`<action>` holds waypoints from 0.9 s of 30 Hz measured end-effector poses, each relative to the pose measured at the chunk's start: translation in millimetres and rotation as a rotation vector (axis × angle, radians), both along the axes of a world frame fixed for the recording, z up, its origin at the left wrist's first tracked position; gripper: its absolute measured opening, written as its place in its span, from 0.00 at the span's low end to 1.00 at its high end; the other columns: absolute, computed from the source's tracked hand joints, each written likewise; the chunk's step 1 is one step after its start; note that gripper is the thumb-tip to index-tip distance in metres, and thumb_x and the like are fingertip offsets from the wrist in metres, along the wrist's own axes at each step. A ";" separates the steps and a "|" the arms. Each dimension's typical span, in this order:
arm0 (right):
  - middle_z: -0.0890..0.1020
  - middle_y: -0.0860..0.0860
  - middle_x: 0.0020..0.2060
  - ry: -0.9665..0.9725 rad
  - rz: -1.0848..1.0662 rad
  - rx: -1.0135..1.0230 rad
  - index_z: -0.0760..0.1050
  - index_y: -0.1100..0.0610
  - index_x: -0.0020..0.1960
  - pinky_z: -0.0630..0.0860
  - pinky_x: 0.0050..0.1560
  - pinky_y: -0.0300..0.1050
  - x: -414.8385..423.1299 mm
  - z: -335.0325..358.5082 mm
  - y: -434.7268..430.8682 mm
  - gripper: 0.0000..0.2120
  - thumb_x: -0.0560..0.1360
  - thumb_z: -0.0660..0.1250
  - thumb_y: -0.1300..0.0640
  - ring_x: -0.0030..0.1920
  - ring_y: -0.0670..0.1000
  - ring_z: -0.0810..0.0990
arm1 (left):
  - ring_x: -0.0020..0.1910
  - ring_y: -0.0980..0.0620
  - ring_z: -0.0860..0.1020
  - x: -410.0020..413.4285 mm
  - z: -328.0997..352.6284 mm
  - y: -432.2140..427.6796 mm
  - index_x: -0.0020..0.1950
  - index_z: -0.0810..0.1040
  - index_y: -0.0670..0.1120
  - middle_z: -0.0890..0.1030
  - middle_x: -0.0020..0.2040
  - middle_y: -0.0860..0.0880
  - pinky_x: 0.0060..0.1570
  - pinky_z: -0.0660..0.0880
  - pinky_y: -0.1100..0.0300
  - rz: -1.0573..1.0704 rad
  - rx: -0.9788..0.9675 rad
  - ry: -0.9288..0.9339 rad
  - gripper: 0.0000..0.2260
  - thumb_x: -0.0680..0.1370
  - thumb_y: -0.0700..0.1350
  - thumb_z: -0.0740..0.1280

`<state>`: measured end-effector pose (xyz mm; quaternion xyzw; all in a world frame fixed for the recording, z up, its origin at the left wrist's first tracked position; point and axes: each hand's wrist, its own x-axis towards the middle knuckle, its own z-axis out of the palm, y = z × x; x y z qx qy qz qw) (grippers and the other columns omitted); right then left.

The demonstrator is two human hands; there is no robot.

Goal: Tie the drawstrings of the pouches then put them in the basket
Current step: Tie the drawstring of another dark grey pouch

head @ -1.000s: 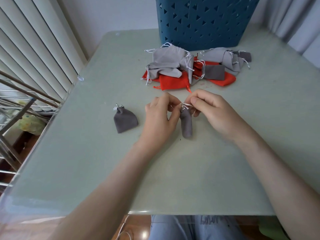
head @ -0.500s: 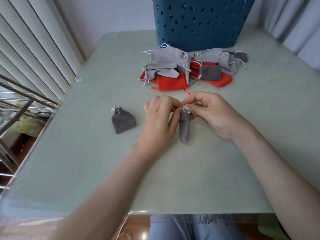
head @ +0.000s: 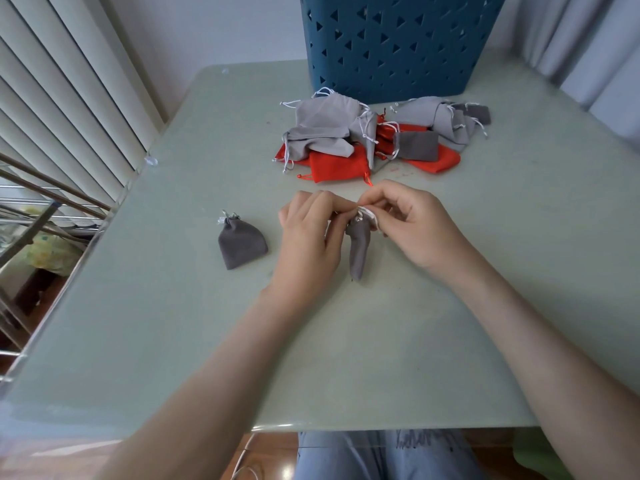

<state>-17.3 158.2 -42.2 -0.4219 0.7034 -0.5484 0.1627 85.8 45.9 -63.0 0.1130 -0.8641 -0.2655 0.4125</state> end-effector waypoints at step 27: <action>0.79 0.55 0.33 -0.090 -0.089 0.045 0.76 0.54 0.41 0.71 0.36 0.42 2.5 -7.6 -6.2 0.09 0.77 0.63 0.63 0.32 0.47 0.73 | 0.32 0.47 0.64 -1.6 -1.1 -7.8 0.37 0.70 0.45 0.68 0.27 0.49 0.35 0.56 0.56 0.286 -0.679 -0.079 0.07 0.69 0.34 0.61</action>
